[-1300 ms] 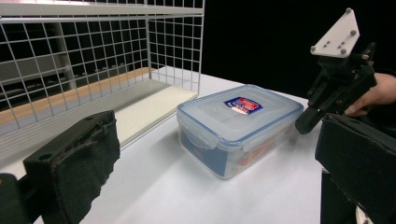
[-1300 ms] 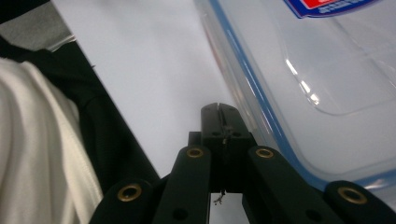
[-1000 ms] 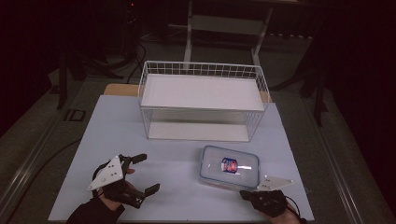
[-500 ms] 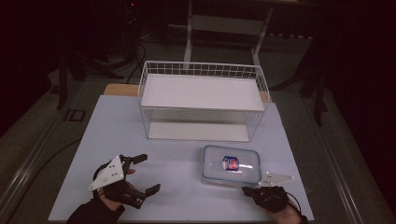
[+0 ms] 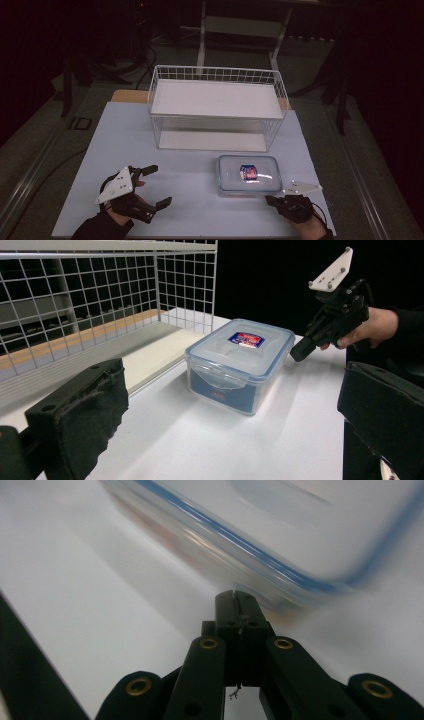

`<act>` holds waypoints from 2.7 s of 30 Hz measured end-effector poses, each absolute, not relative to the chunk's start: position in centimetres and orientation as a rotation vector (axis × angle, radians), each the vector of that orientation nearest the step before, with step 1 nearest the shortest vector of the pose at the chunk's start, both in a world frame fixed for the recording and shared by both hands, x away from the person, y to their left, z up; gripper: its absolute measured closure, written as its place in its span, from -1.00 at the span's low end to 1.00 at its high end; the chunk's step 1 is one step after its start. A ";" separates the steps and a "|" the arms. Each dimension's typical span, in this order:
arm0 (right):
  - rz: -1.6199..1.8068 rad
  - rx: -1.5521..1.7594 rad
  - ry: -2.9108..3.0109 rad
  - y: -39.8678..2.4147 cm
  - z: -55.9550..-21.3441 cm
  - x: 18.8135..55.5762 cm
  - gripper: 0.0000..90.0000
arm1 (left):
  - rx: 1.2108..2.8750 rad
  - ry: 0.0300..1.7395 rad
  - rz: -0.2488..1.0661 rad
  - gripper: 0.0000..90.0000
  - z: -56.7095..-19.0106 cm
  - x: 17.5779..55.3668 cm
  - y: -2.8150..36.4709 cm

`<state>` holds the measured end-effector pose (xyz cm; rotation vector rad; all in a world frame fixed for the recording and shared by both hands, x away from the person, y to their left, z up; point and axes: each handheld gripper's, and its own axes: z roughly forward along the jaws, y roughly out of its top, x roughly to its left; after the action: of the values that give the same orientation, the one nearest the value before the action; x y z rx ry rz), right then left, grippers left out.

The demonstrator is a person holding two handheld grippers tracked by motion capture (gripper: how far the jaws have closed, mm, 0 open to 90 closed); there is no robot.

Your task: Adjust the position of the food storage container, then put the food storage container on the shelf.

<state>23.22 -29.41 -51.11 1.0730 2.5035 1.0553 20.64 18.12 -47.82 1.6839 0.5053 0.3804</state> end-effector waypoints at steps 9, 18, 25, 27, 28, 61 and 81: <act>0.852 1.099 2.433 -32.6 -50.6 25.9 1.00 | 1.685 0.511 0.382 -1.00 -47.9 20.7 18.1; 0.994 1.224 2.291 -33.3 -50.1 29.5 1.00 | 1.687 0.510 0.379 -1.00 -47.9 20.8 18.0; 1.010 1.225 2.285 -32.5 -49.9 29.8 1.00 | 1.691 0.512 0.370 -1.00 -48.0 20.8 18.0; 1.035 1.220 2.295 -32.2 -49.8 29.7 1.00 | 1.693 0.510 0.369 -1.00 -48.0 20.8 17.9; 1.036 1.215 2.298 -32.1 -49.8 29.7 1.00 | 1.693 0.511 0.369 -1.00 -48.0 20.8 17.9; 1.155 1.080 2.365 -26.1 -48.9 28.8 0.86 | 1.720 0.522 0.349 -1.00 -48.3 20.8 17.6; 1.464 0.835 2.202 -25.3 -43.4 25.5 -0.78 | 1.802 0.531 0.317 -1.00 -43.3 20.6 15.0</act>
<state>25.45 -25.26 -43.43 0.8352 2.2018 1.4640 20.60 14.97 -43.33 1.8020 0.5306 0.3174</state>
